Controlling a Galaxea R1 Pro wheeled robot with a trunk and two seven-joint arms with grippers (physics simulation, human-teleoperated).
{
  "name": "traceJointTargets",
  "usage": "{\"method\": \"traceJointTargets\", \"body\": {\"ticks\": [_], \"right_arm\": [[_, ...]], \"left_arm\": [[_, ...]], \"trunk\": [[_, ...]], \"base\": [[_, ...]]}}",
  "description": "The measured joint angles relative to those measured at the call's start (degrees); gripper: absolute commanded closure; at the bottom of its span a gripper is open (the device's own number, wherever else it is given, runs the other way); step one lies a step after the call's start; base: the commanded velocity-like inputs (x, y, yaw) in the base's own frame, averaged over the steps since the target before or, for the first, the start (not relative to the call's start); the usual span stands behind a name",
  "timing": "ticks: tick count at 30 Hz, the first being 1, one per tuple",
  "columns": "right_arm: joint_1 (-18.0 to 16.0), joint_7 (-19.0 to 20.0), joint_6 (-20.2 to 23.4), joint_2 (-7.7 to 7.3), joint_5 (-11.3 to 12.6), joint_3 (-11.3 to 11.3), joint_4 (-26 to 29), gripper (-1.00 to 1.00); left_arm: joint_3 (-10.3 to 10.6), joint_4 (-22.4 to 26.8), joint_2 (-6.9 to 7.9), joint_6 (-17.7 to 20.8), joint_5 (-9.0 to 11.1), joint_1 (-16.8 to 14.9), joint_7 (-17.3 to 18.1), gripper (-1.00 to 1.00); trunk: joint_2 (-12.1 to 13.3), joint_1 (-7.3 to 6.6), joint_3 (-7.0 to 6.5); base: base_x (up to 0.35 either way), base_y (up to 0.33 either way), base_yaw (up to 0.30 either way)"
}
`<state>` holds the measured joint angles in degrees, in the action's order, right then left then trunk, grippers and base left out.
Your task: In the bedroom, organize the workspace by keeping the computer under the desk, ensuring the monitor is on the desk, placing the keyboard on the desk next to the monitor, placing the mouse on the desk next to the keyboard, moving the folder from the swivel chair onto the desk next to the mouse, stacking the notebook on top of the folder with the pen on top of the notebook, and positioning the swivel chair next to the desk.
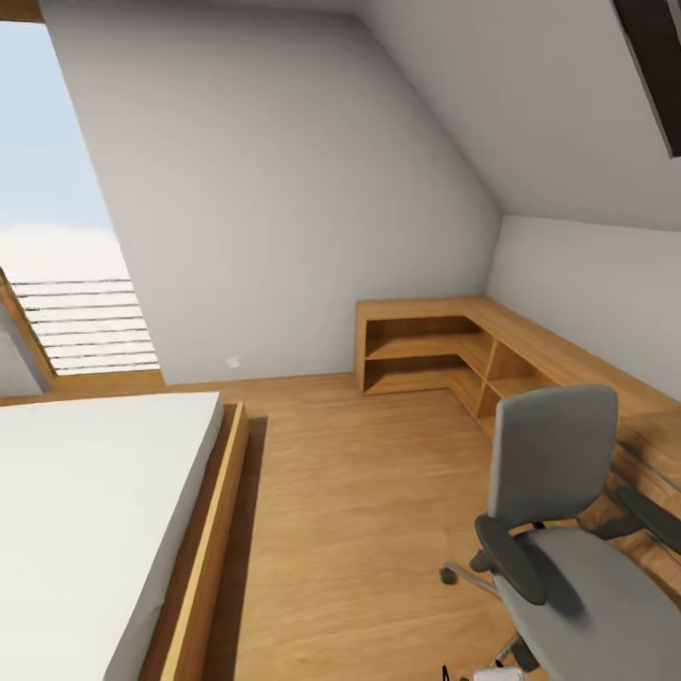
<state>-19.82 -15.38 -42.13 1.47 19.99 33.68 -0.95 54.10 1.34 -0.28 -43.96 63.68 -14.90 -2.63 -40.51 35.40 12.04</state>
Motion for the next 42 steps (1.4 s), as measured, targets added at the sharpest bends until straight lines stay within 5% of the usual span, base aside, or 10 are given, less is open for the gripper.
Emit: {"method": "traceJointTargets", "body": {"ticks": [11, 42], "right_arm": [[0.0, 0.0, 0.0, -0.07, -0.2, 0.0, 0.0, -1.0], [0.0, 0.0, 0.0, -0.09, -0.4, 0.0, 0.0, -1.0]], "left_arm": [[0.0, 0.0, -0.06, 0.0, 0.0, 0.0, 0.0, -1.0], [0.1, 0.0, -0.07, 3.3, 0.0, 0.0, -0.1, -1.0]], "trunk": [[0.0, 0.03, 0.02], [0.0, 0.0, 0.03]], "base": [[0.133, 0.0, 0.232], [0.266, 0.0, 0.006]]}}
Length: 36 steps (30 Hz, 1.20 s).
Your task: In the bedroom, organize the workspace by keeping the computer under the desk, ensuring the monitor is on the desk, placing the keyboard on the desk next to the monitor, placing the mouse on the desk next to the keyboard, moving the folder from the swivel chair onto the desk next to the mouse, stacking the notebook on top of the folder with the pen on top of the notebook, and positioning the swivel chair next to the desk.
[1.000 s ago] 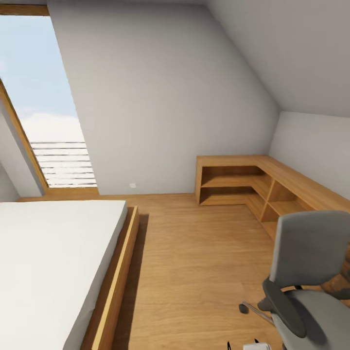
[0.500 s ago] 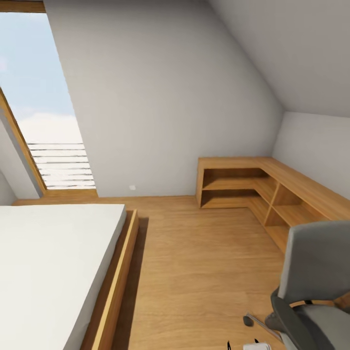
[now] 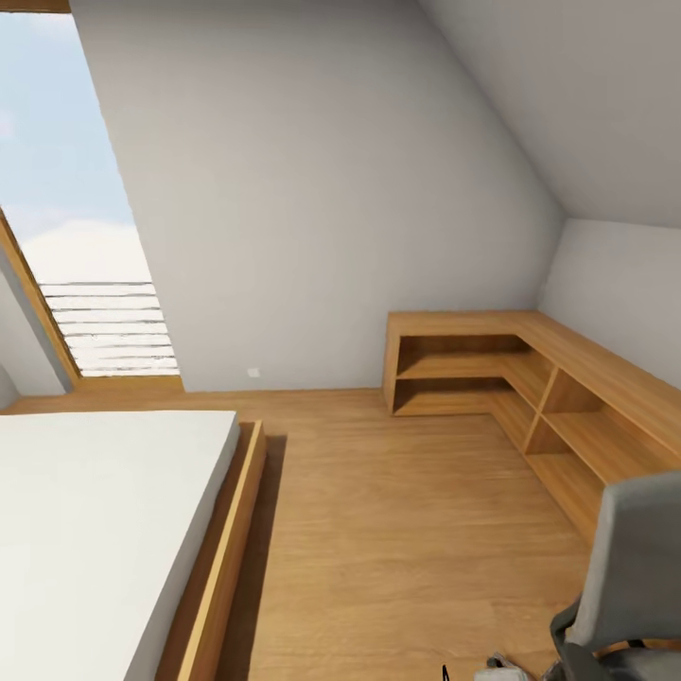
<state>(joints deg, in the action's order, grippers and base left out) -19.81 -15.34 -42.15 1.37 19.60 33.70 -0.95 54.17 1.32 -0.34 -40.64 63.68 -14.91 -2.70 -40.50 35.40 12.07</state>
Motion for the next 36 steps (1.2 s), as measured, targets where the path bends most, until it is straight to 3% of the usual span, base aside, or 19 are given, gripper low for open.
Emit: {"method": "traceJointTargets", "body": {"ticks": [36], "right_arm": [[0.0, 0.1, 0.0, 0.0, 0.0, 0.0, 0.0, -1.0]], "left_arm": [[-0.1, 0.0, 0.0, 0.1, 0.0, 0.0, 0.0, -1.0]], "trunk": [[0.0, 0.0, 0.0]], "base": [[0.328, 0.0, 0.0]]}}
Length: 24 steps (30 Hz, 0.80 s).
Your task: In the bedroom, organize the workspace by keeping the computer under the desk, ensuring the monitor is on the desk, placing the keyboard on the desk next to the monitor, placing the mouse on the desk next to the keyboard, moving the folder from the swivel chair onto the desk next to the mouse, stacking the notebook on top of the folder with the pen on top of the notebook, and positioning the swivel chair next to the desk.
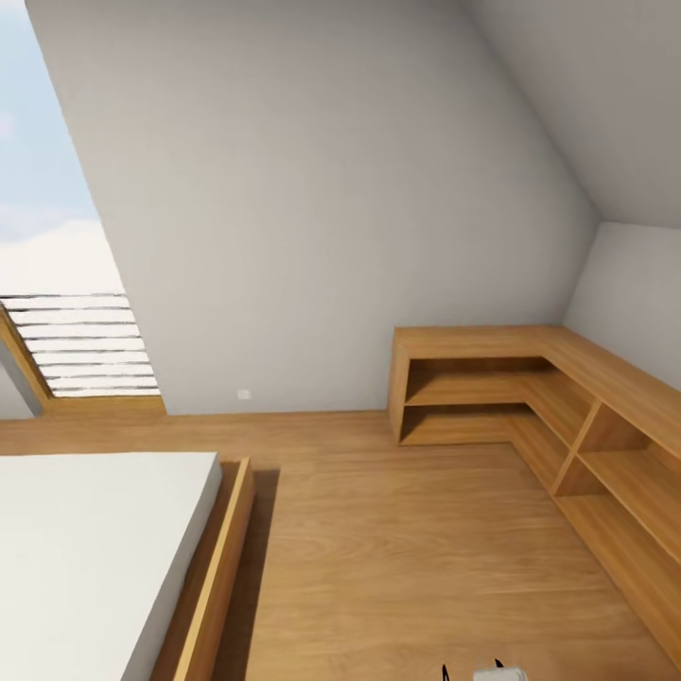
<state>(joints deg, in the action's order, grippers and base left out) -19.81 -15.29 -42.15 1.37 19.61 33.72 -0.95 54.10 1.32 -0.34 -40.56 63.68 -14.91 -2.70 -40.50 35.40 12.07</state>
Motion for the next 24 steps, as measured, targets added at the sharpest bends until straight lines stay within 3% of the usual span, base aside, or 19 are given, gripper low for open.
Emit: {"method": "traceJointTargets", "body": {"ticks": [24], "right_arm": [[0.0, -0.1, 0.0, -0.22, 0.1, -0.1, 0.1, -1.0]], "left_arm": [[0.1, 0.0, -0.01, 0.0, 0.0, 0.0, 0.0, -1.0]], "trunk": [[0.0, 0.0, 0.0]], "base": [[0.328, 0.0, 0.0]]}}
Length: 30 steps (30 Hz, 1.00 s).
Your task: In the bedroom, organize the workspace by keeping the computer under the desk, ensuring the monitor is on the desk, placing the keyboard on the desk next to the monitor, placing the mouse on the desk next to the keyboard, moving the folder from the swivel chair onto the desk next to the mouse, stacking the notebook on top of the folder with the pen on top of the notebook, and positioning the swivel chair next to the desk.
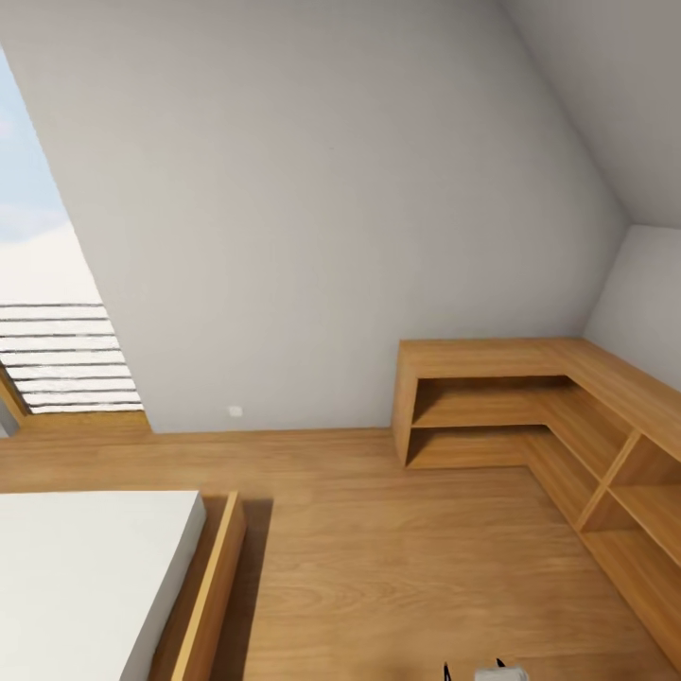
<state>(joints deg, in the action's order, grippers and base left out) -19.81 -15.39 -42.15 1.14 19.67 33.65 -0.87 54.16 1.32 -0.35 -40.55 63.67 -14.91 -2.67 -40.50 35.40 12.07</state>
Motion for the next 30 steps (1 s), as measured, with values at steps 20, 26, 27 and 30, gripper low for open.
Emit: {"method": "traceJointTargets", "body": {"ticks": [20, 26, 27, 30], "right_arm": [[0.0, 0.0, 0.0, -0.02, 0.0, 0.0, 0.0, -1.0], [0.0, 0.0, -0.1, -0.04, 0.0, 0.1, 0.0, -1.0], [0.0, 0.1, 0.0, -0.04, 0.0, 0.1, 0.0, -1.0], [0.0, 0.1, -0.1, -0.04, 0.0, 0.1, 0.0, -1.0]], "left_arm": [[0.0, 0.0, -0.05, 0.0, 0.0, 0.0, 0.0, -1.0], [-0.1, 0.0, -0.01, 0.0, 0.0, 0.0, -0.1, -1.0], [-0.1, 0.0, -0.01, 0.0, 0.0, 0.0, -0.1, -1.0], [-0.1, 0.0, 0.0, 0.0, 0.0, 0.0, -0.1, -1.0]], "trunk": [[0.0, 0.0, 0.0], [0.0, 0.0, 0.0], [0.0, 0.0, 0.0], [0.0, 0.0, 0.0]], "base": [[0.329, 0.0, -0.003], [0.329, 0.0, -0.222], [0.328, 0.0, -0.254], [0.329, 0.0, -0.257]]}}
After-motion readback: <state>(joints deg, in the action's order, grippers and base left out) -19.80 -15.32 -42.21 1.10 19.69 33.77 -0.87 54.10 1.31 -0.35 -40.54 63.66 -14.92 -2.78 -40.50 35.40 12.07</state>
